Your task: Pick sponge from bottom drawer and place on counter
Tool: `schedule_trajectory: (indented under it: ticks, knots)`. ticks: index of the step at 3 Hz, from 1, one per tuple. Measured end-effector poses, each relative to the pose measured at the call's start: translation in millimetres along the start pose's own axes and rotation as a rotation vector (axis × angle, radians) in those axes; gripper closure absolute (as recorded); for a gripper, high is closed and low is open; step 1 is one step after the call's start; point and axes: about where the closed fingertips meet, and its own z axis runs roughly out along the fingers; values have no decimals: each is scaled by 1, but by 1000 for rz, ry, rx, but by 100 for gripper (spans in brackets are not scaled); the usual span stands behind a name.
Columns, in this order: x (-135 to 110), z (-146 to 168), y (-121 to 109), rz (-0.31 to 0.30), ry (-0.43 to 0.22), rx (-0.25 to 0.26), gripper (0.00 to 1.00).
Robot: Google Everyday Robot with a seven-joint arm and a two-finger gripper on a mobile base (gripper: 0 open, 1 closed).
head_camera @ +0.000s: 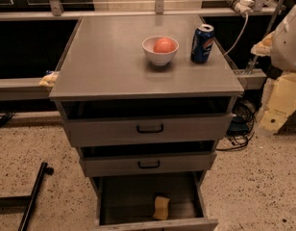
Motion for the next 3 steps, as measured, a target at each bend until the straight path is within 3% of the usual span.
schedule_trajectory:
  ticks: [1, 2, 3]
  knots:
    - [0, 0, 0, 0, 0, 0, 0]
    - [-1, 1, 0, 3, -12, 7, 16]
    - [-8, 26, 24, 1, -91, -6, 40]
